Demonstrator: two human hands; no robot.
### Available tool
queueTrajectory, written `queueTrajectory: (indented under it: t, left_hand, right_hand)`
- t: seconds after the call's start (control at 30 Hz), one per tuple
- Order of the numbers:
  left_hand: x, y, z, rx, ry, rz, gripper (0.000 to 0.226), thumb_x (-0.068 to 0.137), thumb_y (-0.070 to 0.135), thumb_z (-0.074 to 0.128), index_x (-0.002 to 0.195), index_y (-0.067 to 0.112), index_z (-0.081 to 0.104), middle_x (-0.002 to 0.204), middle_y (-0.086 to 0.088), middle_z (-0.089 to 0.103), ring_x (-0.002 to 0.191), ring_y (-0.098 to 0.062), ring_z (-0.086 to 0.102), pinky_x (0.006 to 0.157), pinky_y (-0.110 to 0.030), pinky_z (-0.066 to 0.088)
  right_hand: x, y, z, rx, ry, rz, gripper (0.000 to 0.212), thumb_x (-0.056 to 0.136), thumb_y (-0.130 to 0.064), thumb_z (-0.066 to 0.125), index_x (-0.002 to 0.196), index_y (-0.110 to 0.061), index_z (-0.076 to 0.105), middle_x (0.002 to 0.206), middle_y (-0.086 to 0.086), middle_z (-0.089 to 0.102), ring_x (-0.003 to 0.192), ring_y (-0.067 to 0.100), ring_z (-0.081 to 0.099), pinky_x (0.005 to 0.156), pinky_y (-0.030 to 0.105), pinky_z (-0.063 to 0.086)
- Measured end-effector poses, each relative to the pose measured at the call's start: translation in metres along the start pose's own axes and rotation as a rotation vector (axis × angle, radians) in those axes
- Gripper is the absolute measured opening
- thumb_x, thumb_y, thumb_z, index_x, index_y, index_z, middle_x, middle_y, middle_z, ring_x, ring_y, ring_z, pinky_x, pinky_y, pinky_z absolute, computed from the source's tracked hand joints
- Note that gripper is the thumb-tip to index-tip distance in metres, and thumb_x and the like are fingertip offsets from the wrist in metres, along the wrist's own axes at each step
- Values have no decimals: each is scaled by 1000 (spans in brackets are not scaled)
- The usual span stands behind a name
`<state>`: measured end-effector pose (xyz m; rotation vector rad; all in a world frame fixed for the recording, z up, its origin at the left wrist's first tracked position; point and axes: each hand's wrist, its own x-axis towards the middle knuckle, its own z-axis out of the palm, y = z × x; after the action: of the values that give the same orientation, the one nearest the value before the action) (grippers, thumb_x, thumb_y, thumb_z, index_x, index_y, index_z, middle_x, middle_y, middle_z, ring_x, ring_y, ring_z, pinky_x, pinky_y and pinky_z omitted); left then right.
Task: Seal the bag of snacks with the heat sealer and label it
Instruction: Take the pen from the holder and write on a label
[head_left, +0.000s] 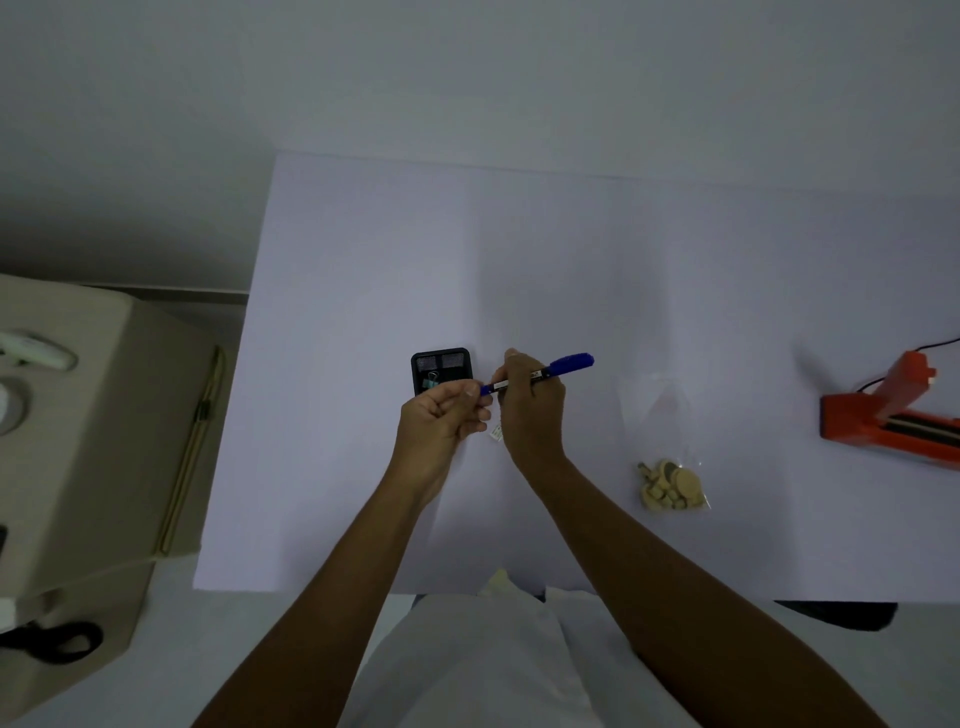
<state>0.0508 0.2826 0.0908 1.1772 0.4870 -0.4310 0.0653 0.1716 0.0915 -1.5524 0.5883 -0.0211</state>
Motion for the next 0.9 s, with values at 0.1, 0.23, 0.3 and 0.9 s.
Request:
queueTrajectory:
  t: [0.1, 0.23, 0.3, 0.9]
  left_hand:
    - [1, 2, 0, 9, 14, 15, 16, 95, 8, 55, 103, 5, 70, 78, -5, 72, 67, -13, 65, 72, -24, 58]
    - [2, 8, 2, -1, -7, 17, 16, 95, 3, 53, 101, 2, 68, 75, -6, 70, 64, -12, 64, 69, -23, 58]
    - [1, 12, 7, -7, -18, 24, 16, 95, 2, 52, 97, 3, 69, 75, -7, 68, 64, -11, 64, 66, -21, 57]
    - [38, 28, -46, 681, 372, 483, 11, 95, 21, 60, 89, 15, 67, 75, -9, 66, 68, -26, 62, 64, -35, 54]
  right_hand:
    - [1, 1, 1, -68, -19, -5, 48, 103, -18, 45, 55, -18, 40, 39, -10, 41, 38, 3, 38, 48, 26, 36]
    - [0, -1, 4, -69, -23, -27, 50, 103, -17, 43, 54, -19, 38, 36, -11, 40, 38, 3, 37, 48, 29, 35]
    - [3, -2, 8, -48, -3, -53, 50, 102, -14, 41, 53, -19, 37, 37, -11, 39, 38, 3, 36, 45, 27, 34]
    - [28, 91, -28, -810, -321, -177, 67, 78, -43, 78, 132, -14, 50, 131, 5, 47, 121, 17, 40, 87, 29, 47]
